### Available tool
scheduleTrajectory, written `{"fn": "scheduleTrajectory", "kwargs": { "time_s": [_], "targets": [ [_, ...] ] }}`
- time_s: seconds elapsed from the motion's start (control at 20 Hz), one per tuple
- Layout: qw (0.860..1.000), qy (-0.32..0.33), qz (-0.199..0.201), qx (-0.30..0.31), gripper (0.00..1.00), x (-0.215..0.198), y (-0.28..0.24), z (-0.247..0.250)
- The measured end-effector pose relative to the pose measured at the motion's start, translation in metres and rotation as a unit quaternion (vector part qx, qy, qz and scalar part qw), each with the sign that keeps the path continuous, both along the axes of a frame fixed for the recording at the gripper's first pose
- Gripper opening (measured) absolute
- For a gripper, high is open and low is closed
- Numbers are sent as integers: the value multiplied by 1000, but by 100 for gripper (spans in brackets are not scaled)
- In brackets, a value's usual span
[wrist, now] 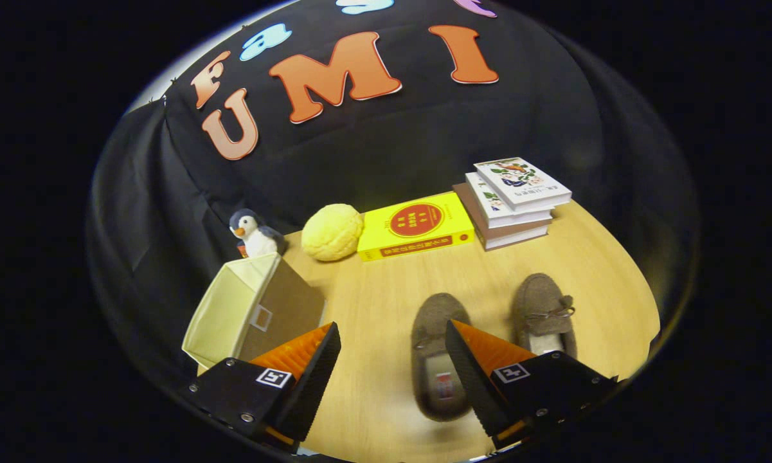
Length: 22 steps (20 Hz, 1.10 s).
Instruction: Open the storage box then place both shoes into the box .Put the left shoe in first, then the right shoe, with the right side of both shoes facing outward in a uniform manner.
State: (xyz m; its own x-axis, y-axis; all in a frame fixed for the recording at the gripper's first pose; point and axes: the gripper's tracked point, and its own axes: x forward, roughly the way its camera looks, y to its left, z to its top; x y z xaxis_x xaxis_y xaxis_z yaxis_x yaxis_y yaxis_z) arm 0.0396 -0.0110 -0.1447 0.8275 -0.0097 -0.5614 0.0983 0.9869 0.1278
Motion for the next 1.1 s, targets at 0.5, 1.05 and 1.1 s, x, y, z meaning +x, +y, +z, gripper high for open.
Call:
{"fn": "scheduleTrajectory", "kwargs": {
  "time_s": [0.5, 1.05, 1.1],
  "targets": [
    [996, 0, -33, -88, 96, -10, -63, -45],
    [994, 63, -13, -88, 33, -8, -61, -116],
    [994, 64, -12, -86, 18, -8, -59, -117]
  ]
}}
